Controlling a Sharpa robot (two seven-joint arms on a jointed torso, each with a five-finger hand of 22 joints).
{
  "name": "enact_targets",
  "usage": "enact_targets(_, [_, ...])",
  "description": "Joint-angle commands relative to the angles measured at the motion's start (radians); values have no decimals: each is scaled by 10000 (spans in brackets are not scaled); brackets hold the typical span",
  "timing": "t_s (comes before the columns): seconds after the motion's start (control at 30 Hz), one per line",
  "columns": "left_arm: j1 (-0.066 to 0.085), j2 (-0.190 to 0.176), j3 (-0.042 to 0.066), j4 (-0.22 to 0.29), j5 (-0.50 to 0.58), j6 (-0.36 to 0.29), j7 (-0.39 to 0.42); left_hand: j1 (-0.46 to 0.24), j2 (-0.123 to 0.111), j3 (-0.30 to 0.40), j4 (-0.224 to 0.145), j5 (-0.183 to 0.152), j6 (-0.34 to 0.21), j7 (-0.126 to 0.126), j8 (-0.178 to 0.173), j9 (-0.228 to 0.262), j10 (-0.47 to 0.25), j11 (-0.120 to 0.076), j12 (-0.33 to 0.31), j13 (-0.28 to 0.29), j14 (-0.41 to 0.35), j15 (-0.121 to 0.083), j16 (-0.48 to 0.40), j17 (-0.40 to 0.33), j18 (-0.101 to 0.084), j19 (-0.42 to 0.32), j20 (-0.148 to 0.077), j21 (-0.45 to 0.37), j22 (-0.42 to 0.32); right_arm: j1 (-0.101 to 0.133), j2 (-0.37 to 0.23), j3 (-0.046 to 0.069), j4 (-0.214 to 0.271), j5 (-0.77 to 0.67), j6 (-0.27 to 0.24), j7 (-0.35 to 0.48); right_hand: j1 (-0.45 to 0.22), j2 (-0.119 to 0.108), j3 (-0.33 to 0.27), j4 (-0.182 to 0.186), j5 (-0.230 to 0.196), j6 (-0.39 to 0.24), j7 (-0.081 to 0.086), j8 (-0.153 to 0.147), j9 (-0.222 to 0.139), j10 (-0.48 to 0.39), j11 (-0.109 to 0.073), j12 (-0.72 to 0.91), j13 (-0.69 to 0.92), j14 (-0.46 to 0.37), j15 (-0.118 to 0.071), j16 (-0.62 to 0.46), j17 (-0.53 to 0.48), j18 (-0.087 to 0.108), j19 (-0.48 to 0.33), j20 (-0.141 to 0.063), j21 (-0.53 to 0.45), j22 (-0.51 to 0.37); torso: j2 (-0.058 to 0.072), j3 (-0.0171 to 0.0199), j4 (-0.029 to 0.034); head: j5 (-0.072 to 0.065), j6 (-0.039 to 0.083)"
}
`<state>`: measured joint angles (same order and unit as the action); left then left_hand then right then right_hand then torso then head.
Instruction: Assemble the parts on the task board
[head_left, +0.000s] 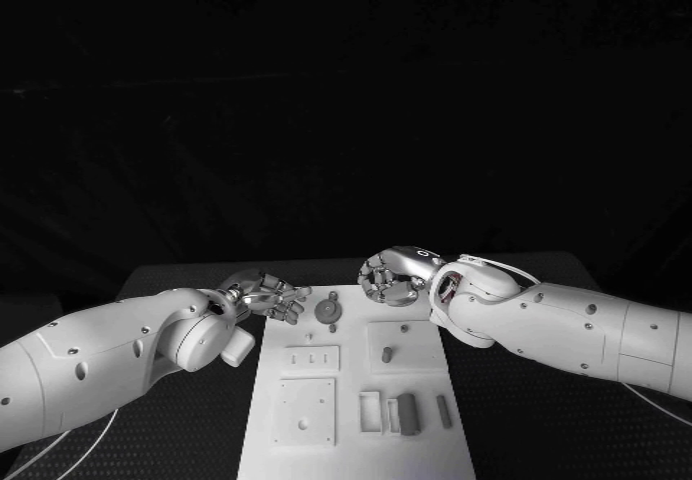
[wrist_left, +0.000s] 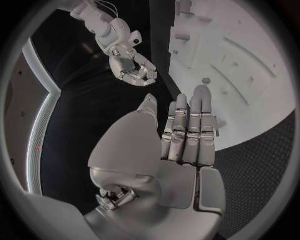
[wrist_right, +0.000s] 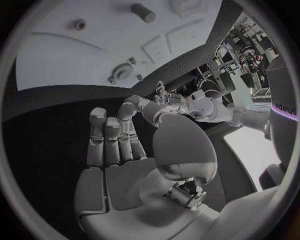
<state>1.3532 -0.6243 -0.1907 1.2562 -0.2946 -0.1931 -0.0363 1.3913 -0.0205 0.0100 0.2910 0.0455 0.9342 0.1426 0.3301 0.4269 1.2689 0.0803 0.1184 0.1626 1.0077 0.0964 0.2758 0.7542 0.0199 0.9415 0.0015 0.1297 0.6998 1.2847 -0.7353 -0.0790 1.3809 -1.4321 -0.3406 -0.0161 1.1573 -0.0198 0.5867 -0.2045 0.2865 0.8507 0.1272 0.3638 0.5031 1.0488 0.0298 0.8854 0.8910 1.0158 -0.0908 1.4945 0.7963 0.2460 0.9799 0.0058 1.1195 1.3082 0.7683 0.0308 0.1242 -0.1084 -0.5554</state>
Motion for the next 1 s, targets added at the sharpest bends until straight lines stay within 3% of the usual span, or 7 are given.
enact_targets(0.03, [5,184,-1,57,192,-89,-548,37,28,-137,16,38,-101,101,-74,-46,-38,68,-80,-9,21,45,-81,21,70,-74,-12,-12,23,-2,143,2,195,-439,28,-523,-23,22,14,-65,24,1670,-227,27,143,-213,-293,32,-12,142,-66,38,18,158,51,-10,41,169,-79,-40,-71,124,-9])
enact_targets(0.23, [2,232,-6,399,473,6,-536,-146,70,-253,24,35,-187,153,-144,-81,-109,113,-154,-23,-13,66,-132,42,70,-113,7,-40,45,-3,442,1,398,-494,57,-585,-27,27,28,-81,25,1680,-231,27,146,-194,-298,30,-17,157,-73,42,22,158,65,-18,51,167,-63,-40,-79,164,12])
enact_targets(0.4, [5,162,-4,502,523,76,-512,-127,43,-280,7,35,-213,161,-165,-91,-143,127,-185,-27,-24,67,-150,53,78,-129,7,-51,56,-4,600,0,621,-513,69,-556,-30,30,37,-91,25,1683,-233,25,148,-187,-300,27,-21,163,-76,41,24,158,72,-23,54,165,-65,-50,-66,107,9])
enact_targets(0.53, [6,182,-3,495,867,516,-581,-72,65,-278,3,36,-197,155,-160,-89,-155,134,-198,-26,-44,75,-170,60,81,-145,13,-61,64,-4,680,-1,662,-536,107,-573,-32,32,42,-96,25,1684,-233,23,148,-184,-301,26,-23,165,-78,41,25,158,74,-25,56,164,-69,-52,-52,95,-32])
enact_targets(1.0, [5,200,-1,608,1303,563,-415,178,184,-307,-5,36,-167,146,-158,-89,-162,144,-222,-1,-69,96,-215,104,92,-179,38,-85,105,-11,982,-31,541,-546,228,-538,-43,40,54,-108,25,1686,-234,18,149,-175,-302,20,-28,171,-83,38,27,158,82,-30,60,161,-57,-47,-61,68,-70])
